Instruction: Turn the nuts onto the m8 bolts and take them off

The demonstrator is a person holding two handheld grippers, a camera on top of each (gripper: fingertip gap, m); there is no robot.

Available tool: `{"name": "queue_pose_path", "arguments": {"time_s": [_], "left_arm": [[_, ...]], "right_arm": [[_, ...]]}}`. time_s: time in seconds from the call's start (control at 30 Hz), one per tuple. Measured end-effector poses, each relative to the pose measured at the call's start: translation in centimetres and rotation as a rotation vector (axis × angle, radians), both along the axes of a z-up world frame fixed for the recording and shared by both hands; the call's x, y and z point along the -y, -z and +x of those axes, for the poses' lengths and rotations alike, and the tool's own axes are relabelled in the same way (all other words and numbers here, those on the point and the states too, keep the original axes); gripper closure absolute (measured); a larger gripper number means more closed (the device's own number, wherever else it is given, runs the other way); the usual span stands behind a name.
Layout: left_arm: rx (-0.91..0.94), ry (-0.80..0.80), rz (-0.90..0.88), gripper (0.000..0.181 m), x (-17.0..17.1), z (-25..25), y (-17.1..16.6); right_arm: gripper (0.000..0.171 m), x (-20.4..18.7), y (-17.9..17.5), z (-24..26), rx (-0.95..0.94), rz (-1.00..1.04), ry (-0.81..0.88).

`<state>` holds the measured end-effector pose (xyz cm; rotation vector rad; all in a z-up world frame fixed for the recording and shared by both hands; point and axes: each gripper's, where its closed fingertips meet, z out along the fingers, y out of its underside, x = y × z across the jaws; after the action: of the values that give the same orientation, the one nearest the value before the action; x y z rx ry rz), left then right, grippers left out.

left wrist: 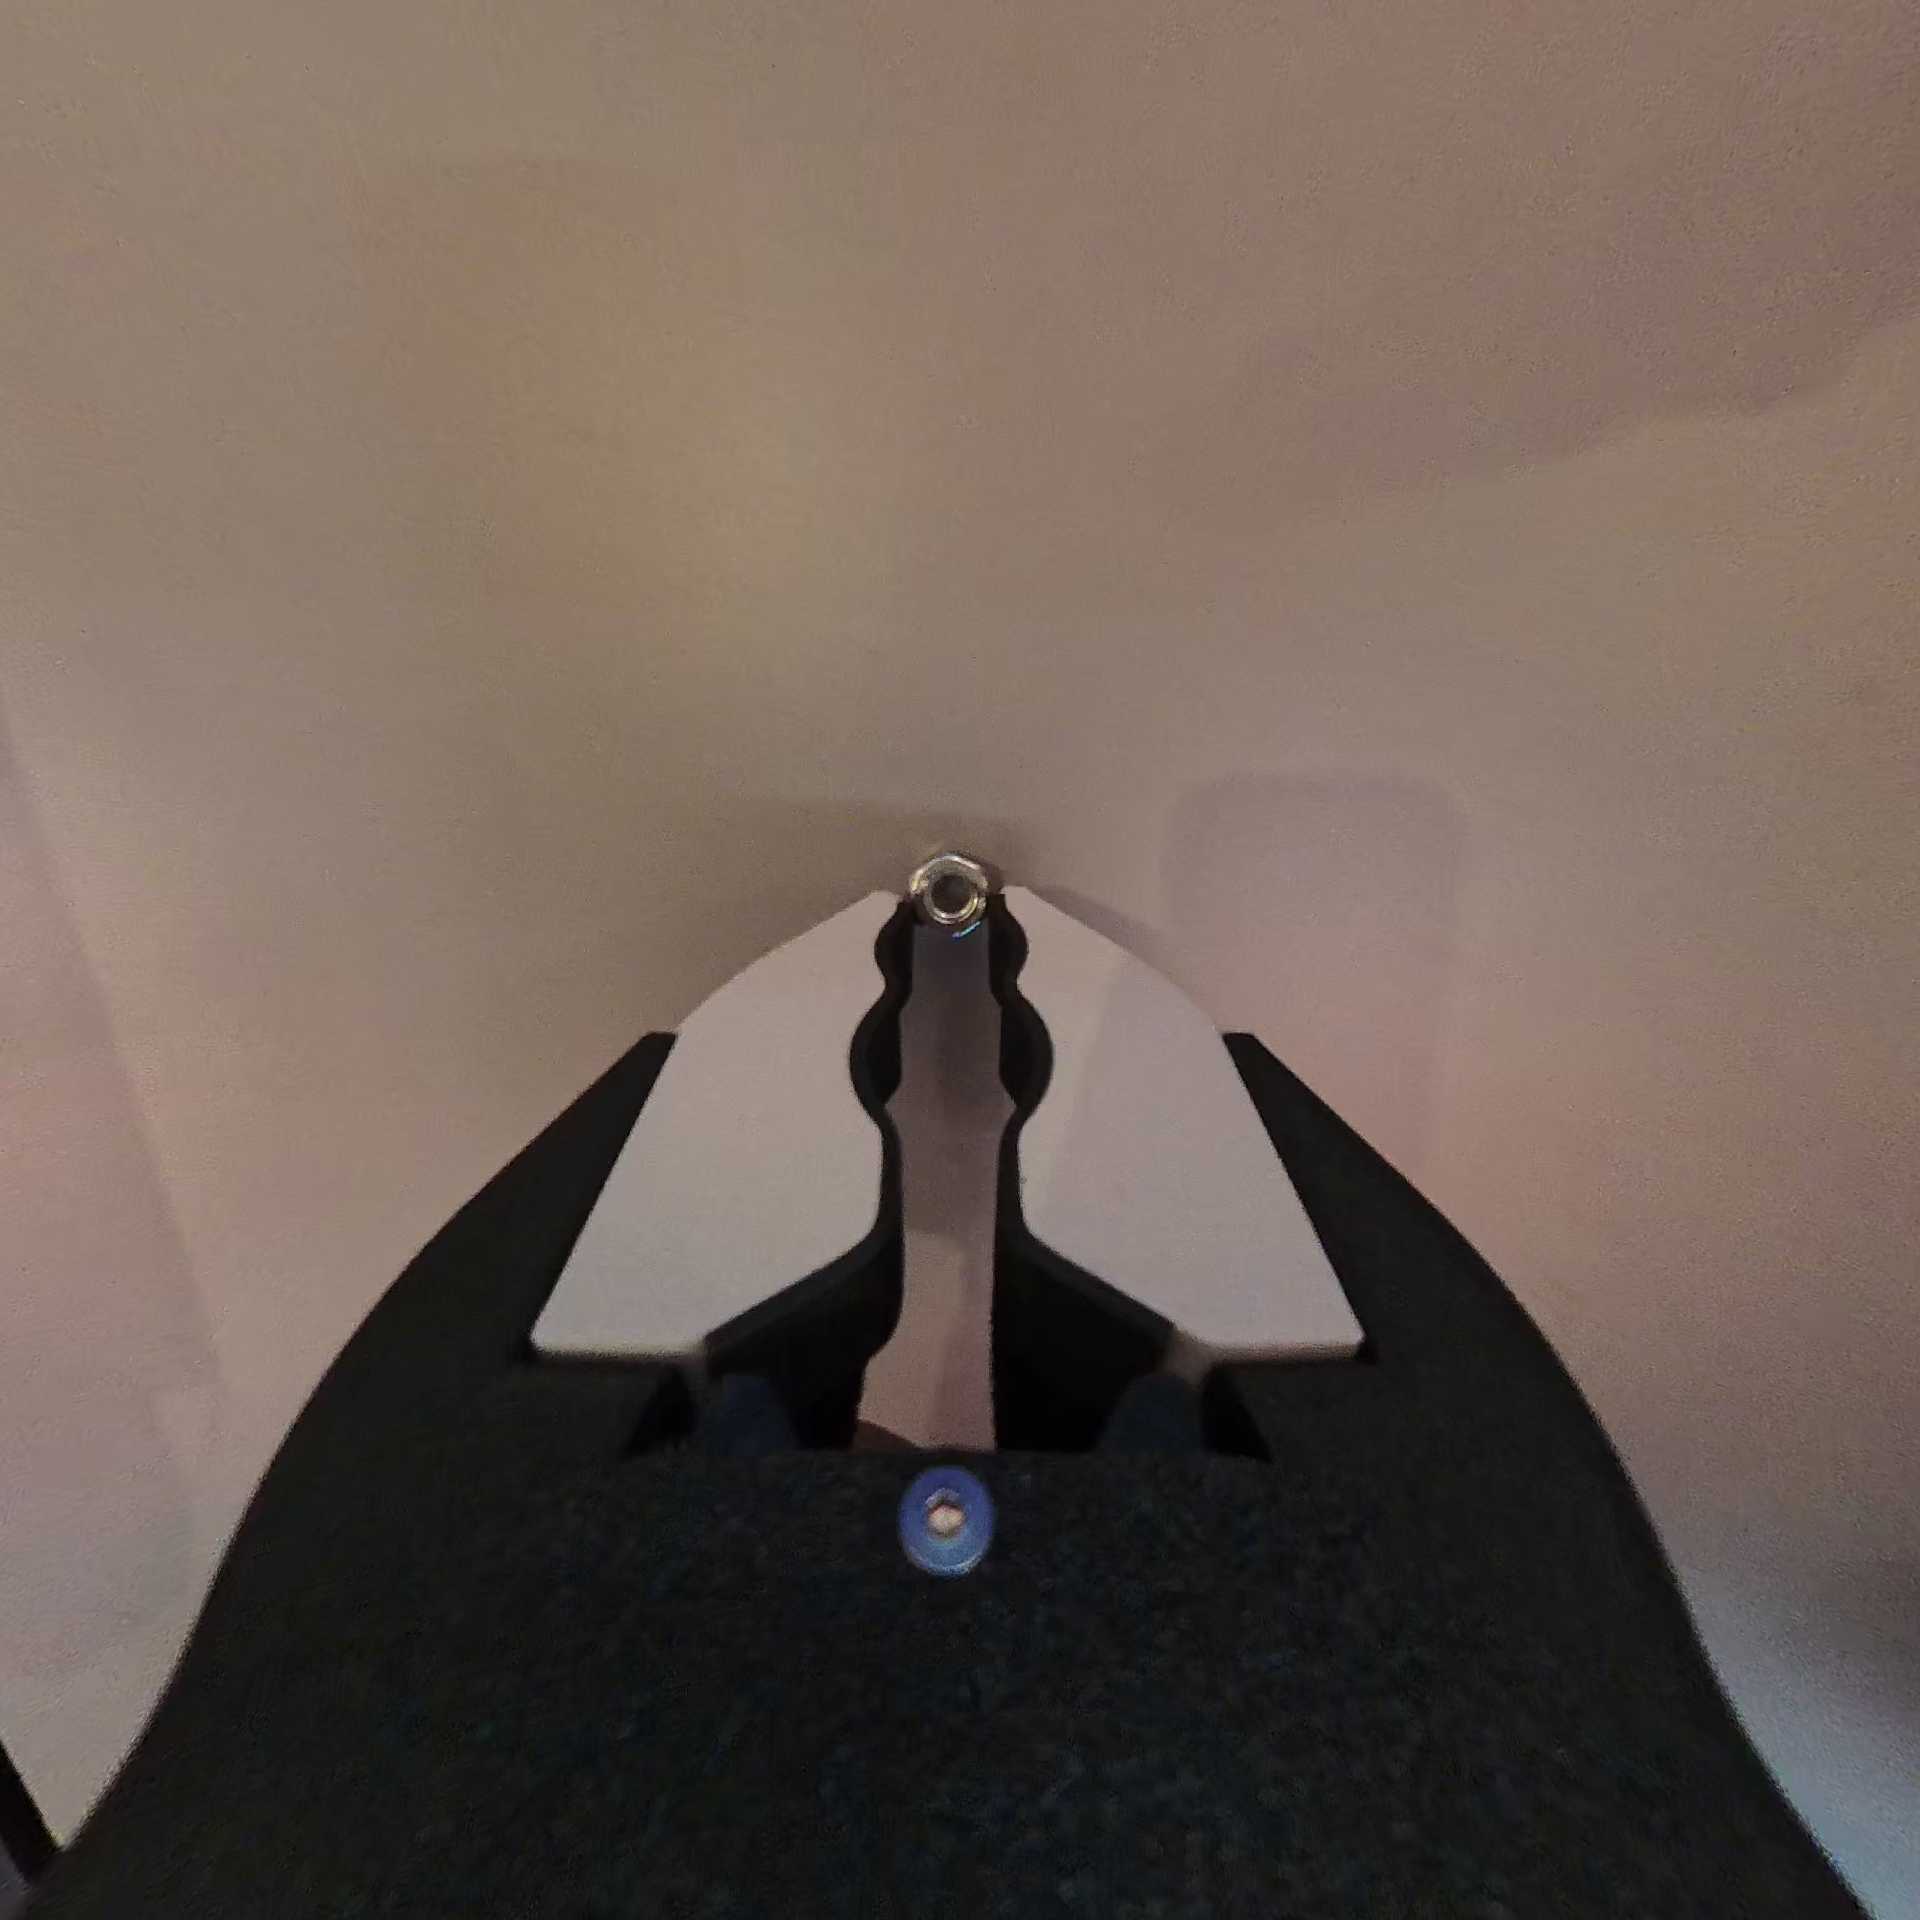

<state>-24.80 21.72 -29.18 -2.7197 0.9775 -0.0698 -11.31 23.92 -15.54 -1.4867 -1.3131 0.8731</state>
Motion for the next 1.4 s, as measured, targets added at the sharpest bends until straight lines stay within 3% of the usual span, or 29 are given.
{"name": "queue_pose_path", "arguments": {"time_s": [0.2,0.23,0.33,0.43,0.57,0.63,0.73,0.9,1.03,1.23,1.4], "left_arm": [[0.058,-0.039,0.001,0.166,-0.2,0.1,0.2],[0.061,-0.050,0.008,0.155,-0.1,0.0,0.1],[0.087,-0.098,0.114,0.145,0.6,-0.4,-2.2],[0.201,-0.205,0.366,0.133,2.3,0.5,-7.7],[0.338,-0.487,0.881,0.123,7.5,0.7,-16.1],[0.298,-0.628,1.075,0.110,11.1,0.2,-17.4],[0.225,-0.797,1.195,0.094,15.9,0.3,-16.0],[0.284,-1.029,1.223,0.088,21.3,1.2,-12.9],[0.345,-1.099,1.192,0.090,23.3,0.8,-11.7],[0.311,-1.082,1.163,0.092,24.7,-0.1,-11.1],[0.190,-0.923,1.044,0.101,25.9,-3.7,-12.3]], "right_arm": [[0.128,-0.1,0.2,0.0,0.005,-0.006,-0.002],[0.128,-0.1,0.3,0.0,0.005,-0.007,-0.002],[0.128,-0.2,0.2,0.1,0.002,-0.010,-0.002],[0.128,-0.4,0.3,0.3,0.000,-0.016,0.000],[0.128,-0.5,0.5,0.2,-0.001,-0.028,-0.003],[0.128,-0.4,0.9,0.0,0.005,-0.030,-0.006],[0.128,-0.2,1.5,-0.2,0.020,-0.035,-0.015],[0.128,0.5,2.4,-0.9,0.050,-0.029,-0.026],[0.128,0.9,2.6,-1.1,0.054,-0.042,-0.027],[0.128,1.3,2.6,-1.7,0.088,-0.014,-0.039],[0.128,1.4,2.4,-1.7,0.091,-0.003,-0.028]]}}
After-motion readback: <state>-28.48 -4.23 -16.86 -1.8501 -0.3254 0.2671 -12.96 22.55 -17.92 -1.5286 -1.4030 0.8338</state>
